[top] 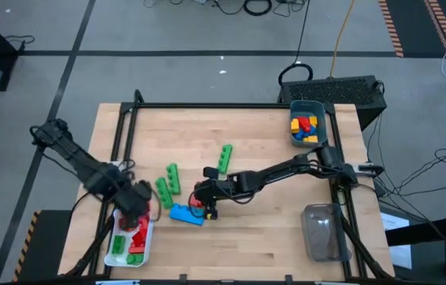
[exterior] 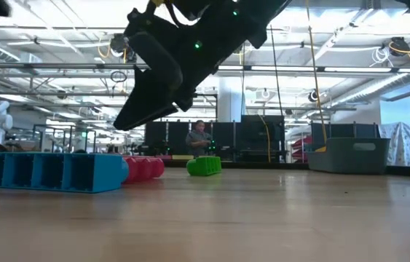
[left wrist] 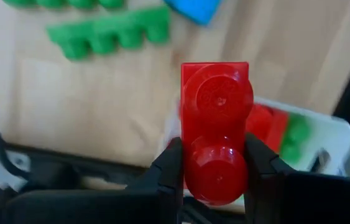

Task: Sort blocks by size
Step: Put the two stud red game piece into the white bin, then put the four stud blue game piece into the transparent black bin

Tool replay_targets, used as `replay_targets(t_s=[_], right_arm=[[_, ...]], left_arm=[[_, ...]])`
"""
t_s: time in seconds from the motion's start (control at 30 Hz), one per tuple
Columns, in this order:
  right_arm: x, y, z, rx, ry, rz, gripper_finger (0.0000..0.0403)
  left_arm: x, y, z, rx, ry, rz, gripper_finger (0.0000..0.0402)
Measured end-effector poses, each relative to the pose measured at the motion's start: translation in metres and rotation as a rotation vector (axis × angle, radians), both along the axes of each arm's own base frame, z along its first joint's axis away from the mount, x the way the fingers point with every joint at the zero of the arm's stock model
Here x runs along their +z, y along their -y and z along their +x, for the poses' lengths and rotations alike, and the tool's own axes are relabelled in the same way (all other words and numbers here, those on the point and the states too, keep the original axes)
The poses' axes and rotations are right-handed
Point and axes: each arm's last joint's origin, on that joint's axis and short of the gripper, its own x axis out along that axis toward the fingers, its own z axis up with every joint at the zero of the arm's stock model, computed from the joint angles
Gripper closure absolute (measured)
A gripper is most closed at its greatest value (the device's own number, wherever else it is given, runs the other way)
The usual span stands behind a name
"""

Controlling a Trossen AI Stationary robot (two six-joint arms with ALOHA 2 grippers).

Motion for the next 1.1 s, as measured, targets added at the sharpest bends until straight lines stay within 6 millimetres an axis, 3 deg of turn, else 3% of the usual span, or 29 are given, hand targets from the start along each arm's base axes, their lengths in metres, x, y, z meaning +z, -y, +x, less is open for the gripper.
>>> replay_targets(t_s=[0.3,0.47,0.63,0.77,0.97,1.1], right_arm=[[0.002,-0.01,0.001,-0.067,0.04,0.106,0.0316],[0.003,-0.029,-0.002,-0.02,0.055,0.11,0.0309],[0.006,-0.052,-0.005,0.036,0.098,0.107,0.0271],[0.007,-0.065,-0.008,0.03,0.106,0.103,0.0233],[-0.013,-0.072,-0.008,-0.011,0.067,0.117,0.0187],[-0.017,-0.074,-0.011,-0.052,0.045,0.081,0.0179]], left_arm=[[-0.009,0.05,-0.023,0.017,-0.019,-0.046,0.034],[-0.021,0.074,-0.029,0.041,-0.038,-0.026,0.0333],[-0.038,0.094,-0.033,0.073,-0.067,0.029,0.0293],[-0.049,0.106,-0.039,0.092,-0.093,0.073,0.0257],[-0.055,0.113,-0.047,0.05,-0.12,0.098,0.023],[-0.051,0.106,-0.041,-0.003,0.012,0.153,0.0229]])
